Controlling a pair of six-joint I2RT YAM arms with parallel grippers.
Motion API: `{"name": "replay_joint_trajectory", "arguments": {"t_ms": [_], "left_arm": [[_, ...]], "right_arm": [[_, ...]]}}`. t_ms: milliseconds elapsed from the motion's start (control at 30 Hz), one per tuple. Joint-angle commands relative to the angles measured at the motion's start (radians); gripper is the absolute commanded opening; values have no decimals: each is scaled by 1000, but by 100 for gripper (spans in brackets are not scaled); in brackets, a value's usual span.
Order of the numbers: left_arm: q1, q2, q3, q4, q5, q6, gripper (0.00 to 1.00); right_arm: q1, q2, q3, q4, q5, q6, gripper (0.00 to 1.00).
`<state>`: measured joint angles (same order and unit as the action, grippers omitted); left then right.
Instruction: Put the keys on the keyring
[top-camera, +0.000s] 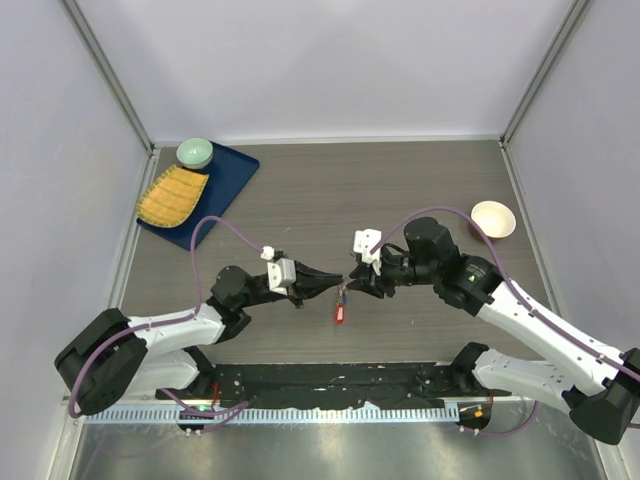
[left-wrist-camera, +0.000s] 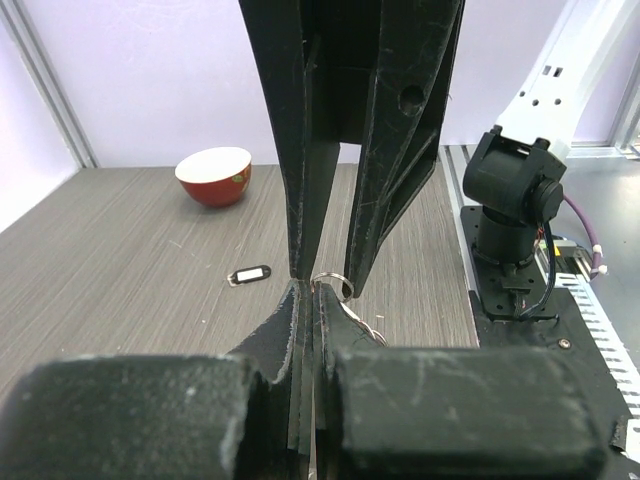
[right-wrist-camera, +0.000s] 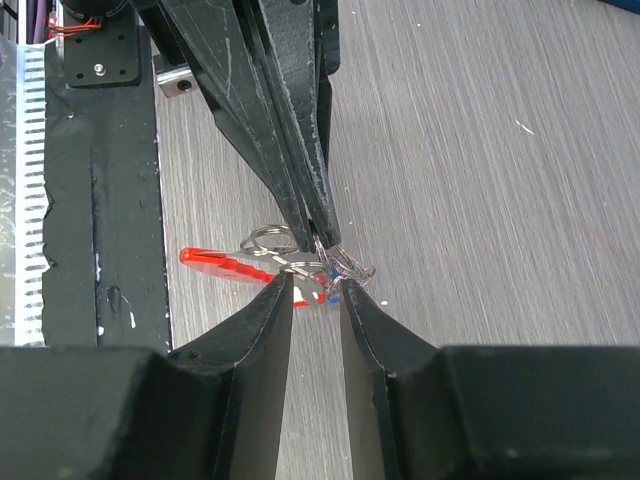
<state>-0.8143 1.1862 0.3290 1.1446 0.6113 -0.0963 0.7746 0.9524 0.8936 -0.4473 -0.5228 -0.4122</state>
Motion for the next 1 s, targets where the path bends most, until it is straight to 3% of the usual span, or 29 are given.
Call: {"name": "replay_joint_trajectory", "arguments": {"t_ms": [0, 233, 367, 500, 700, 967], "left_arm": [[-3, -33, 30, 47, -2, 23, 0], [-3, -48, 18, 30, -53, 46, 0], [-3, -40, 18, 26, -85, 53, 0], [-3, -39, 15, 21, -163, 55, 0], [-5, -39, 7, 10, -240, 67, 0], [-5, -71, -2, -25, -271, 92, 0]], "right_arm": [[-5, 3, 42, 7, 29, 9, 32], [-3, -47, 25, 31, 144, 180, 32], [5, -81, -2, 133, 187, 450, 32], [49, -113, -9, 171, 335, 578, 34], [130, -40, 28, 156, 622, 691, 36], [196, 51, 59, 202, 722, 770, 31]]}}
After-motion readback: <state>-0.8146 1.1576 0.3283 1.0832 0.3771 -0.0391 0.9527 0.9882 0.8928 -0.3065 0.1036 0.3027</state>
